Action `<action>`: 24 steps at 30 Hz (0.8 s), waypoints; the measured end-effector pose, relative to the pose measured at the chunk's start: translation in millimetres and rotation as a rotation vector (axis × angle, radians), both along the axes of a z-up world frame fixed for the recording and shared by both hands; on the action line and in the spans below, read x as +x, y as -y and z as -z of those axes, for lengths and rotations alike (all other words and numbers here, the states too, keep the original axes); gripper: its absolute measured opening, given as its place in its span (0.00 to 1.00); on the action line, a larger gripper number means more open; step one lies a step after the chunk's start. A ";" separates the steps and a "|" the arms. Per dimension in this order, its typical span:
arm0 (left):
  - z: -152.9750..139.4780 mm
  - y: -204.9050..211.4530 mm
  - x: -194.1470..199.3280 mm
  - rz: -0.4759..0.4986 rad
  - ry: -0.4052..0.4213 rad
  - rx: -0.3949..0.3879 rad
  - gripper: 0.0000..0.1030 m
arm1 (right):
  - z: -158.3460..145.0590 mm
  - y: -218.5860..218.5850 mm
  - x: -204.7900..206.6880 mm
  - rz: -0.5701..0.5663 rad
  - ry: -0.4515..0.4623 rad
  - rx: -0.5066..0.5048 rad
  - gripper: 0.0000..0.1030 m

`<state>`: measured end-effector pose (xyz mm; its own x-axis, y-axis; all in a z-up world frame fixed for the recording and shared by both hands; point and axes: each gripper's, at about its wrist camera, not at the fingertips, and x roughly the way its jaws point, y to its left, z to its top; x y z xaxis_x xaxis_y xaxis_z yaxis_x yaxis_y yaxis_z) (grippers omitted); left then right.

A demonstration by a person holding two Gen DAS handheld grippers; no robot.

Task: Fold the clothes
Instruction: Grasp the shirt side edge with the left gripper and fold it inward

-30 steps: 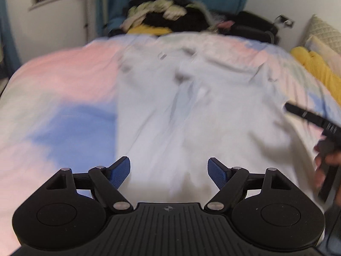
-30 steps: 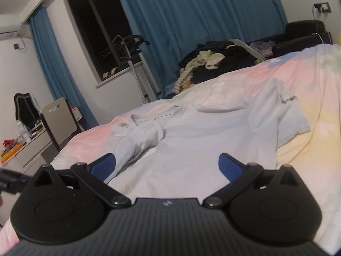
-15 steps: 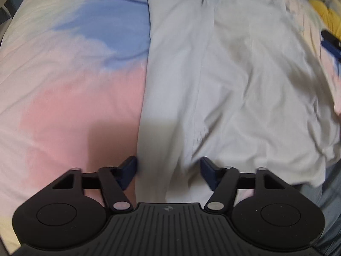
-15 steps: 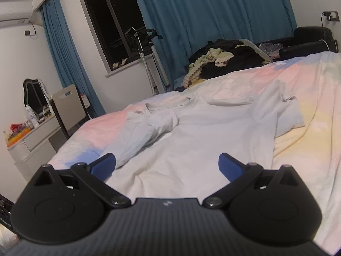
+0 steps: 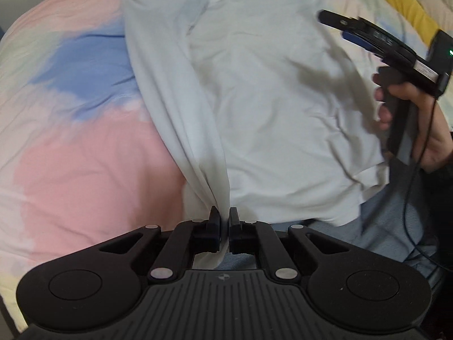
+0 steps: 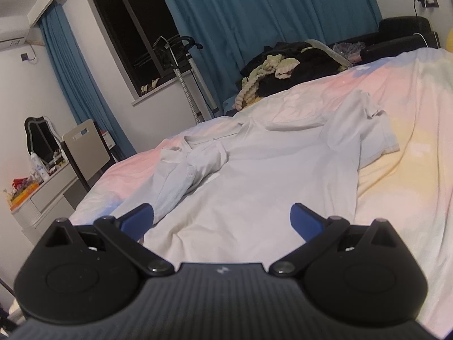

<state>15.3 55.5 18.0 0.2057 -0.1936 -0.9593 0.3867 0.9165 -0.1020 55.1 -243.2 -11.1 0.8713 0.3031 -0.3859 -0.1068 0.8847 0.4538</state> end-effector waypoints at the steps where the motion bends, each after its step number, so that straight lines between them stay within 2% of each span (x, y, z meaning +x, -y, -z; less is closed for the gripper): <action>1: 5.4 7.6 -1.0 0.001 -0.005 -0.010 0.06 | -0.3 1.0 0.3 0.003 0.001 0.003 1.00; 5: 48.7 26.2 4.0 -0.054 -0.049 -0.034 0.07 | -1.7 3.0 -0.7 0.006 0.007 0.010 1.00; 9: 85.9 36.2 9.6 -0.128 -0.067 -0.026 0.10 | -3.1 2.4 -3.9 0.000 0.019 -0.003 1.00; 12: 92.2 41.3 9.1 -0.123 -0.053 -0.007 0.13 | -3.6 1.6 -4.8 -0.003 0.021 -0.012 1.00; 14: 86.1 42.3 4.3 -0.091 -0.043 -0.016 0.26 | -3.7 1.5 -4.9 -0.003 0.022 -0.016 1.00; 16: 74.8 40.5 -2.2 -0.060 -0.030 -0.055 0.70 | -5.0 1.8 -5.4 -0.002 0.023 -0.011 1.00; 17: 67.4 39.0 -5.7 -0.043 -0.020 -0.080 0.76 | -6.2 2.0 -5.9 -0.002 0.026 -0.007 1.00; 21: 29.5 31.3 -12.8 0.034 0.056 -0.179 0.83 | -14.1 3.2 -9.3 0.008 0.052 0.000 1.00; 24: 5.2 24.0 13.5 0.026 0.132 -0.248 0.86 | -18.7 6.5 -6.6 0.029 0.067 0.006 1.00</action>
<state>28.8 31.5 12.8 0.3181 -0.4257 -0.8471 0.4343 0.8597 -0.2690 48.5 -249.8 7.6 0.9039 0.2793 -0.3241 -0.1113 0.8850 0.4521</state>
